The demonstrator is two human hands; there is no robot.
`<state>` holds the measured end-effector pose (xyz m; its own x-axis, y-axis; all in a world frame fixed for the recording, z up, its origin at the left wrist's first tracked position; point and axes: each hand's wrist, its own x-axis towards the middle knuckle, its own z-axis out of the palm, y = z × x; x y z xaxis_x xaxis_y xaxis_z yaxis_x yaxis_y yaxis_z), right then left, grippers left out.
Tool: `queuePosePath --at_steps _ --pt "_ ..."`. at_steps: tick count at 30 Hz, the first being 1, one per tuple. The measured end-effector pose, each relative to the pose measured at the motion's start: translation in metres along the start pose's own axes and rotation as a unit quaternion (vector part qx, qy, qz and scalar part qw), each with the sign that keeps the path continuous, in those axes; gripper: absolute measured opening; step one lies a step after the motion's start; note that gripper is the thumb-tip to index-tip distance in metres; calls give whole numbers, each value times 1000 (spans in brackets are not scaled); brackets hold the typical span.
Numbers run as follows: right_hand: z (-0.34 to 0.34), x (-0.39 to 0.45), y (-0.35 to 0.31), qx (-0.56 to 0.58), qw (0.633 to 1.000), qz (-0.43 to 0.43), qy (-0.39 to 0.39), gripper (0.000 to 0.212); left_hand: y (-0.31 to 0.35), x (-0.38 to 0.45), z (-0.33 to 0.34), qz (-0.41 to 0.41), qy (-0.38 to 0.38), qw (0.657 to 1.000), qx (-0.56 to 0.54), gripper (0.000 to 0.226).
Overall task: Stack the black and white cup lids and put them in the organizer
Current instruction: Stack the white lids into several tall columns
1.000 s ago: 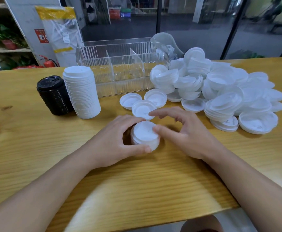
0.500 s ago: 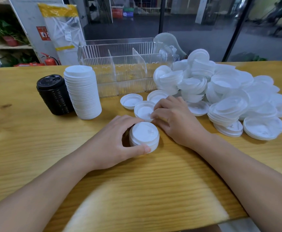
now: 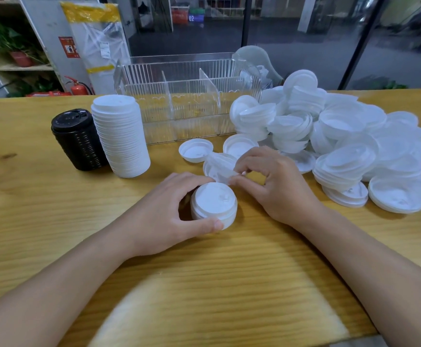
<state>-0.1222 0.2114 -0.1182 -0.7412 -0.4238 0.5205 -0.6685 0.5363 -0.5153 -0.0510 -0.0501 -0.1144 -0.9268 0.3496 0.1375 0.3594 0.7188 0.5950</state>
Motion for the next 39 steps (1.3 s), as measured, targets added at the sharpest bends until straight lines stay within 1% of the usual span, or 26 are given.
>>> queuePosePath --at_steps 2,4,5,7,8,10,12,13,16,18,21,24,27,29,31,33,35,39 --pt "-4 -1 -5 68 995 52 42 12 0 0 0 -2 0 1000 0 71" --pt "-9 1 -4 160 976 121 88 6 1 0 0 -3 0 1000 -1 72" --pt "-11 3 -2 199 962 158 98 10 0 0 0 -4 0 1000 -2 73" --pt "-13 5 4 237 942 224 79 31 0 0 0 -7 -2 1000 -6 73" --pt "-12 5 7 240 937 245 63 38 0 0 0 -7 -2 1000 -7 73" --pt "-12 5 10 239 935 260 37 41 0 0 0 -5 -3 1000 -7 73" --pt "-12 5 9 218 942 255 23 40 0 -1 0 -3 -2 1000 -8 73" --pt "-12 5 7 203 946 252 19 43 0 -1 0 -3 -1 1000 -9 73" --pt "-8 4 1 154 955 253 12 61 -1 0 0 -5 -3 1000 -8 76" --pt "-5 4 -2 98 962 253 19 72 0 0 0 -5 -3 1000 -7 77" --pt "1 6 -8 21 971 238 19 78 2 0 0 1 -1 1000 -9 75" --pt "4 7 -10 -6 974 226 22 68 2 0 -1 1 -3 1000 -5 79" --pt "-6 5 -10 32 973 225 29 47 2 -1 -1 -6 1 1000 -4 86" --pt "-16 2 -11 84 974 211 6 39 3 -1 -2 -18 0 1000 -22 87" --pt "-24 -1 -16 131 976 168 -47 33 2 0 -2 -18 -4 999 -40 81" --pt "-26 -3 -22 129 977 125 -113 35 2 1 -3 -17 -2 999 -45 75" --pt "-24 -4 -26 120 974 101 -164 38 2 2 -3 -24 8 999 -45 74" --pt "-24 -5 -28 106 972 75 -197 43 -2 3 -2 -36 9 998 -59 77"
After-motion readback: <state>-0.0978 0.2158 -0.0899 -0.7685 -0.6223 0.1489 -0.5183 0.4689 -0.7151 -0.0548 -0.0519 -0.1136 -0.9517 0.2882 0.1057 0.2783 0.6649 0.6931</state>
